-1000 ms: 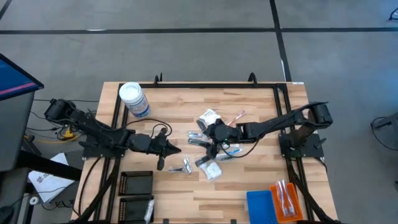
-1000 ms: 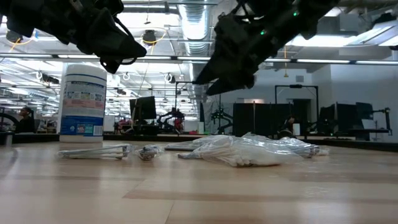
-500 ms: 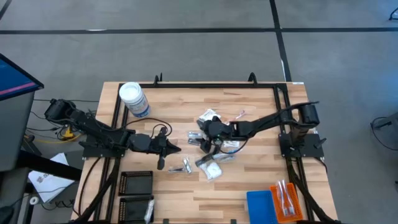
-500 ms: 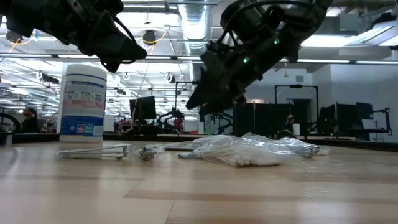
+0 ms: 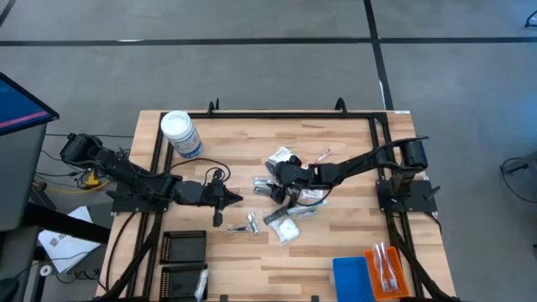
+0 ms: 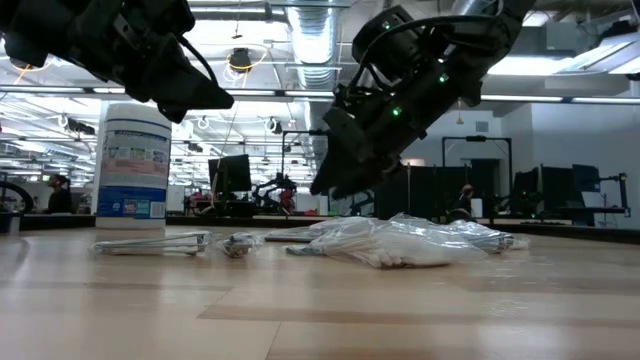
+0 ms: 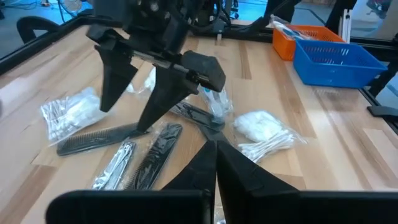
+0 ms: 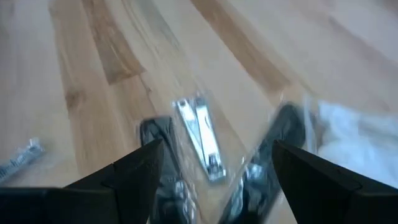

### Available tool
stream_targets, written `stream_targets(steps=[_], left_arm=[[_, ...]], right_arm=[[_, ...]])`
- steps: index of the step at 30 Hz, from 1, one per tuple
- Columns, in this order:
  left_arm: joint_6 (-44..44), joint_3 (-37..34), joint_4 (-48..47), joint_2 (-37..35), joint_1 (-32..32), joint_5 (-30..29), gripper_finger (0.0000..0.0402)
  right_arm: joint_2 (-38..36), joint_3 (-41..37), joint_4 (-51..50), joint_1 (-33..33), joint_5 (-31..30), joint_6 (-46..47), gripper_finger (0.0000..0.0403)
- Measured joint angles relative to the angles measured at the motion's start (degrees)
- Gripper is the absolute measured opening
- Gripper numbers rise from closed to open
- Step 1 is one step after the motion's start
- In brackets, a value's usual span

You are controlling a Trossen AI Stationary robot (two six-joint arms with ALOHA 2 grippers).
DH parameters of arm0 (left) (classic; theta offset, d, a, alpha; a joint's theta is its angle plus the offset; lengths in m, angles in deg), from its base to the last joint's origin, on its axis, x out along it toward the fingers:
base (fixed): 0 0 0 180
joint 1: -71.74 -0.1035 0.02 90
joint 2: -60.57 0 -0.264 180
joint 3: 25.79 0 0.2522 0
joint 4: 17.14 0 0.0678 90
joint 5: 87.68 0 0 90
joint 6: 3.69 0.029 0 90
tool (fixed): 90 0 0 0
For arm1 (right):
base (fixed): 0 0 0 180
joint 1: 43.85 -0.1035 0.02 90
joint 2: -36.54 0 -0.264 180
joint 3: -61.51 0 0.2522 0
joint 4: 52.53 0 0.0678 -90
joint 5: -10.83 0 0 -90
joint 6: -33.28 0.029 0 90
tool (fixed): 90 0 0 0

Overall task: Pick & Place Travel size toiletries
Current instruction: Put the nail cutter into the blue bin

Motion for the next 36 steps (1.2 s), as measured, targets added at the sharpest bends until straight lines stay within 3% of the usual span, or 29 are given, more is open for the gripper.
stream_targets(steps=[6, 12, 20, 31, 36], left_arm=[[0.0, 0.0, 0.0, 0.0, 0.0, -0.2, 0.0003], [0.2, 0.0, 0.0, 0.0, 0.0, -0.2, 0.0003], [0.2, -0.2, 0.3, 0.0, 0.0, -0.2, 0.0003], [0.0, -0.4, 0.6, 0.0, 0.0, -0.1, 0.0003], [0.0, -0.4, 0.8, 0.0, 0.0, -0.1, 0.0003]], right_arm=[[0.0, 0.0, -1.2, 0.5, -0.5, -1.0, 0.0292], [4.4, 0.5, 5.3, 0.7, -2.3, -7.4, 0.0292], [7.4, 4.6, 0.0, 0.8, -2.0, -6.2, 0.0292], [7.4, 4.9, 0.1, 1.7, -1.9, -7.6, 0.0292], [7.8, 4.9, -0.1, 1.6, 3.8, -11.7, 0.0292]])
